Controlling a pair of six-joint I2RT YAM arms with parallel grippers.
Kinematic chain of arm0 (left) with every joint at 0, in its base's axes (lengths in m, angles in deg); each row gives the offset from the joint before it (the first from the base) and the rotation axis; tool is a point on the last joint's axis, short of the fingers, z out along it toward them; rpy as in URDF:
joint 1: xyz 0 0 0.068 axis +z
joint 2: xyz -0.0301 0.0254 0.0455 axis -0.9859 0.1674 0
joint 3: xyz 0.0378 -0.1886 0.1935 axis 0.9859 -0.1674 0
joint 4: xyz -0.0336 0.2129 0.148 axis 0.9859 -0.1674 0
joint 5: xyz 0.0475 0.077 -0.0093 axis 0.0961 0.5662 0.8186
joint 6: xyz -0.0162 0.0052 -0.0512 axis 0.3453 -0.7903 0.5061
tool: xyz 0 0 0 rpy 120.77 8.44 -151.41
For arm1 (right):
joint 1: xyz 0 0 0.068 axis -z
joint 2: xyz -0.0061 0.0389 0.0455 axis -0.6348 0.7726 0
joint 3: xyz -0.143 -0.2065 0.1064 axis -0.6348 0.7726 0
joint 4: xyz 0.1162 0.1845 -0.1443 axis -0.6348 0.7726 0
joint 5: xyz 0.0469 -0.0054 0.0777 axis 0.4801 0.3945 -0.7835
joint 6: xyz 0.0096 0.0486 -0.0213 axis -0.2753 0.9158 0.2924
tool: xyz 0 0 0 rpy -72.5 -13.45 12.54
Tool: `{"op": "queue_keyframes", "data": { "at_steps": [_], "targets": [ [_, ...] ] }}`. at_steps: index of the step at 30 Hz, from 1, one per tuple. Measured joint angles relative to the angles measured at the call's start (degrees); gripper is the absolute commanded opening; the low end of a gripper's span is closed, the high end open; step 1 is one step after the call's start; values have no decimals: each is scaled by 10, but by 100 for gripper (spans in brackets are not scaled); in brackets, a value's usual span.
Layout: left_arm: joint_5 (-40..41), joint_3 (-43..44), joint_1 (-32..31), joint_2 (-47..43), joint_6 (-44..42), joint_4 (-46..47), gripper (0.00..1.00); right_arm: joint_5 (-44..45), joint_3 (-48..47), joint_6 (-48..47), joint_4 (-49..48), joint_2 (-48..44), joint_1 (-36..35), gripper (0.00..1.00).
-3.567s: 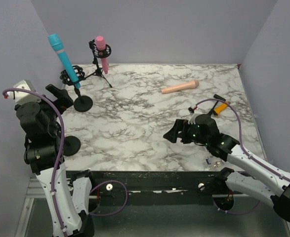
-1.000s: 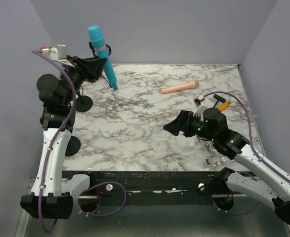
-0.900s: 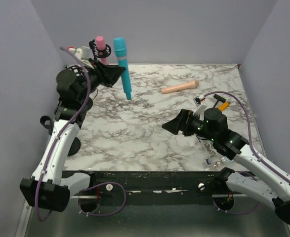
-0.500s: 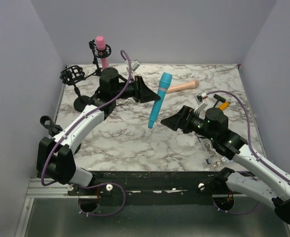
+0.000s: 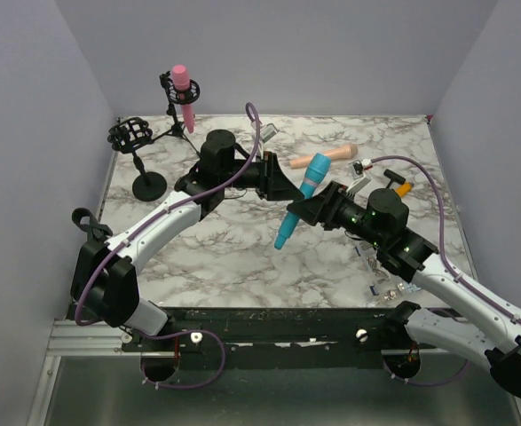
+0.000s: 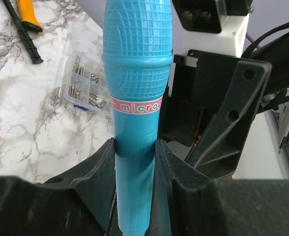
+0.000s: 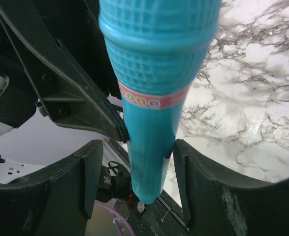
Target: Remove the microphone from the stand
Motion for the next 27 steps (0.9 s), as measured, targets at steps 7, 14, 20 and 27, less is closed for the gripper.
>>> {"op": "queue_keyframes", "data": {
  "at_steps": [7, 14, 20, 27],
  "targets": [
    [0, 3, -5, 0, -16, -21, 0, 12, 3, 1, -13, -2, 0, 55],
    [0, 4, -6, 6, -22, -30, 0, 23, 24, 12, -25, -2, 0, 21],
    [5, 25, -7, 11, -52, -79, 52, 29, 33, 24, -34, 3, 0, 1],
    [81, 64, -7, 12, -126, -175, 95, 37, 43, 57, -59, 45, 0, 1]
  ]
}}
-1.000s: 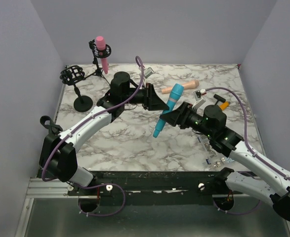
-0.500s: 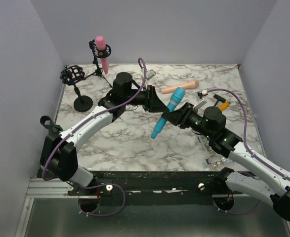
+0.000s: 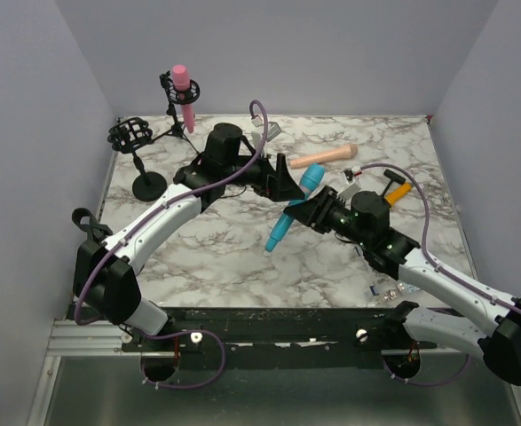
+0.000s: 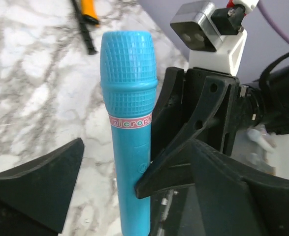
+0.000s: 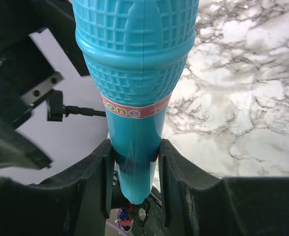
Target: Remove the microphone from the stand
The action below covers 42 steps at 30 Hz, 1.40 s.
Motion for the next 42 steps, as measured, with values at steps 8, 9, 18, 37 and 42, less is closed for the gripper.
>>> {"op": "queue_keyframes", "data": {
  "at_steps": [8, 9, 18, 37, 42],
  "targets": [
    [189, 20, 4, -28, -94, -104, 97, 47, -10, 50, 30, 64, 0, 1],
    [223, 22, 4, -38, -110, -115, 97, 62, -20, 61, 49, 73, 1, 1],
    [392, 37, 5, -175, -217, -145, 97, 150, -114, 140, 148, 152, 69, 1],
    [474, -137, -46, -273, -341, -57, 96, 30, -232, 300, 144, 479, 281, 1],
    [479, -137, -46, -268, -348, -57, 96, 42, -285, 319, 157, 524, 281, 5]
  ]
}}
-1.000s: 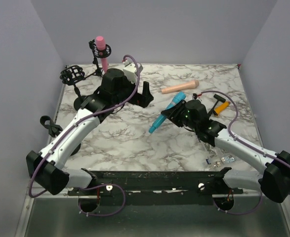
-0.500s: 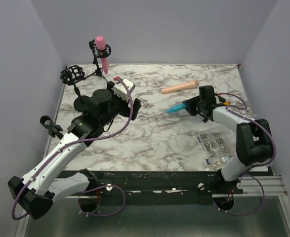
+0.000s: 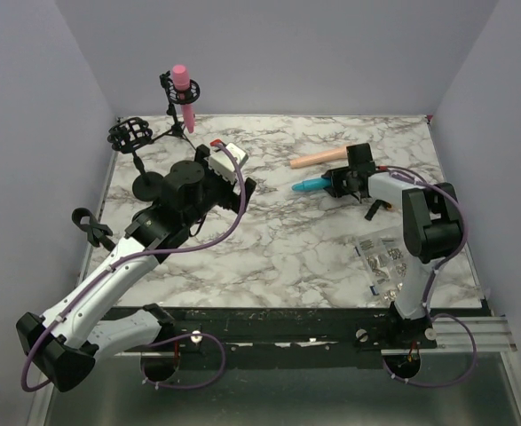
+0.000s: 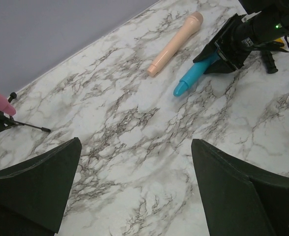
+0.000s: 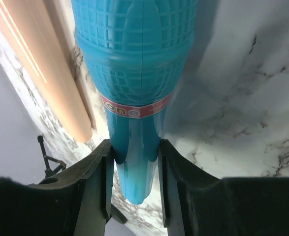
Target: Remove the microphone from the stand
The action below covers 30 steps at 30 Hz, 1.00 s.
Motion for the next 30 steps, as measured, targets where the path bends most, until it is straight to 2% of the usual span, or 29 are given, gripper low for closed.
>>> {"op": "queue_keyframes", "data": {
  "at_steps": [4, 14, 30],
  "targets": [
    [8, 0, 0, -2, -9, 3, 96, 17, -16, 13, 8, 21, 1, 14],
    [21, 0, 0, -2, -16, 4, 96, 21, -31, 35, -11, 45, 1, 27],
    [37, 0, 0, -2, -20, 4, 96, 8, -9, 50, -83, 49, 3, 63]
  ]
}}
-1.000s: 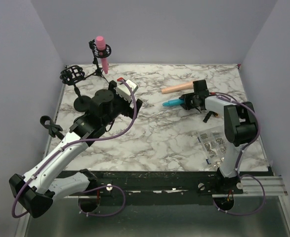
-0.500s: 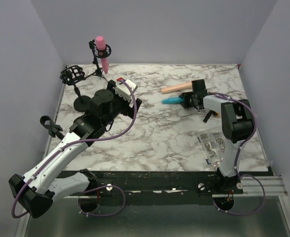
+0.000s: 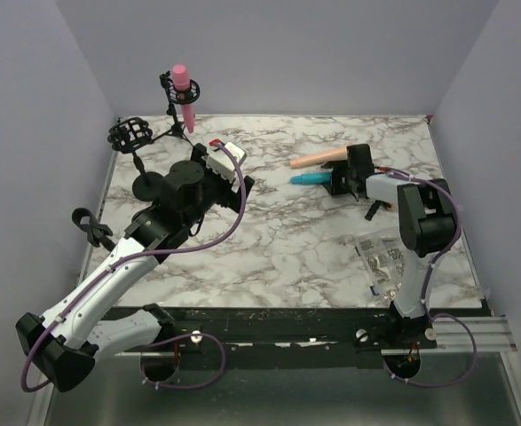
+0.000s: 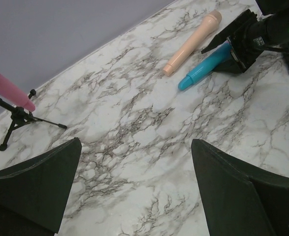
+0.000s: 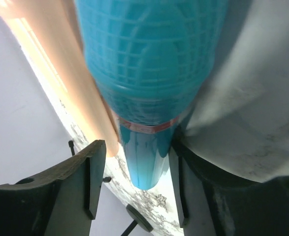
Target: Remove the microphone from the stand
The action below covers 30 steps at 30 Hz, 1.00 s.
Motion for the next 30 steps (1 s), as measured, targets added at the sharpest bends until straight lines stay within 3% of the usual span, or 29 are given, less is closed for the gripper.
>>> {"op": "queue_keyframes", "data": {
  "at_steps": [6, 12, 23, 30],
  "targets": [
    [6, 0, 0, 3, -2, 0, 96, -11, 19, -1, -38, -9, 2, 77],
    [10, 0, 0, 8, -5, 0, 96, -20, 49, -17, -45, -38, 2, 100],
    [23, 0, 0, 16, -10, 0, 96, -26, 124, -99, -14, -122, 2, 100],
    [32, 0, 0, 19, -12, 0, 96, -48, 161, -285, -16, -219, -12, 100]
  ]
}}
